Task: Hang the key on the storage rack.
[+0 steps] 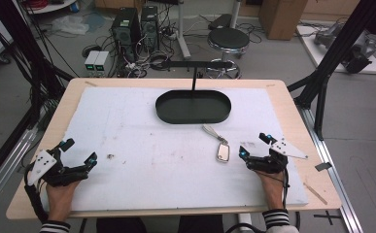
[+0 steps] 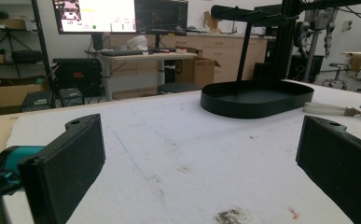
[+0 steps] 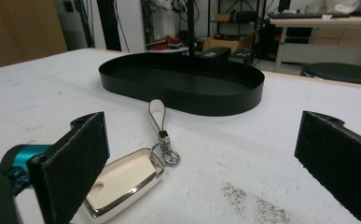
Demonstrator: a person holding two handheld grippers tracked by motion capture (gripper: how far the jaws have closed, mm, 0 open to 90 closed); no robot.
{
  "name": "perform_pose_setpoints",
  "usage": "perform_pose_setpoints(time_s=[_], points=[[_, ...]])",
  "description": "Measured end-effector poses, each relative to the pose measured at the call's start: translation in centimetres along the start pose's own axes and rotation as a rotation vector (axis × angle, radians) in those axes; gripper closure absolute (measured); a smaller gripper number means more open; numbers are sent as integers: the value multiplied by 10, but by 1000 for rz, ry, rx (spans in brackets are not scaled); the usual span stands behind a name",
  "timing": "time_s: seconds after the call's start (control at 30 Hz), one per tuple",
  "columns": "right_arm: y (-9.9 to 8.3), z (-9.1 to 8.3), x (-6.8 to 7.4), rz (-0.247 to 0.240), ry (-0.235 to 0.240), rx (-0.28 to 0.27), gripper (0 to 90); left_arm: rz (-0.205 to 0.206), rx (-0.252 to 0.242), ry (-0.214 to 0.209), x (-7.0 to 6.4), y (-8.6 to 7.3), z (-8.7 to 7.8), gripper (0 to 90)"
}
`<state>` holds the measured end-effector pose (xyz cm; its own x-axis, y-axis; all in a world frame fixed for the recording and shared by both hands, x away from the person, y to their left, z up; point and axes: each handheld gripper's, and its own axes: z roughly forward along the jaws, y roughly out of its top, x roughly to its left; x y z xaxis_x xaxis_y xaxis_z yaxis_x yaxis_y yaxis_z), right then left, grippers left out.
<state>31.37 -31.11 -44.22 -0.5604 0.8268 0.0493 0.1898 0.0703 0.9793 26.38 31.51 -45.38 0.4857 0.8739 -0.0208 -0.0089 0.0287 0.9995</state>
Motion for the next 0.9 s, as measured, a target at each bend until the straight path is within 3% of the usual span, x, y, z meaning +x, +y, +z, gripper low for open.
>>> perform_pose_setpoints(time_s=[0.4, 0.53, 0.73, 0.83, 0.9], points=[[33, 16, -8, -31, 31, 141, 19, -1, 0, -1, 0, 0, 0, 17], [47, 27, -10, -27, 76, 187, 19, 0, -1, -1, 0, 0, 0, 17], [69, 46, -7, -105, 125, 285, 20, 0, 0, -2, 0, 0, 0, 17], [74, 51, -6, -116, 131, 302, 20, -2, 0, -2, 0, 0, 0, 17], [81, 59, -7, -110, 146, 342, 20, 0, -1, 0, 0, 0, 0, 17]])
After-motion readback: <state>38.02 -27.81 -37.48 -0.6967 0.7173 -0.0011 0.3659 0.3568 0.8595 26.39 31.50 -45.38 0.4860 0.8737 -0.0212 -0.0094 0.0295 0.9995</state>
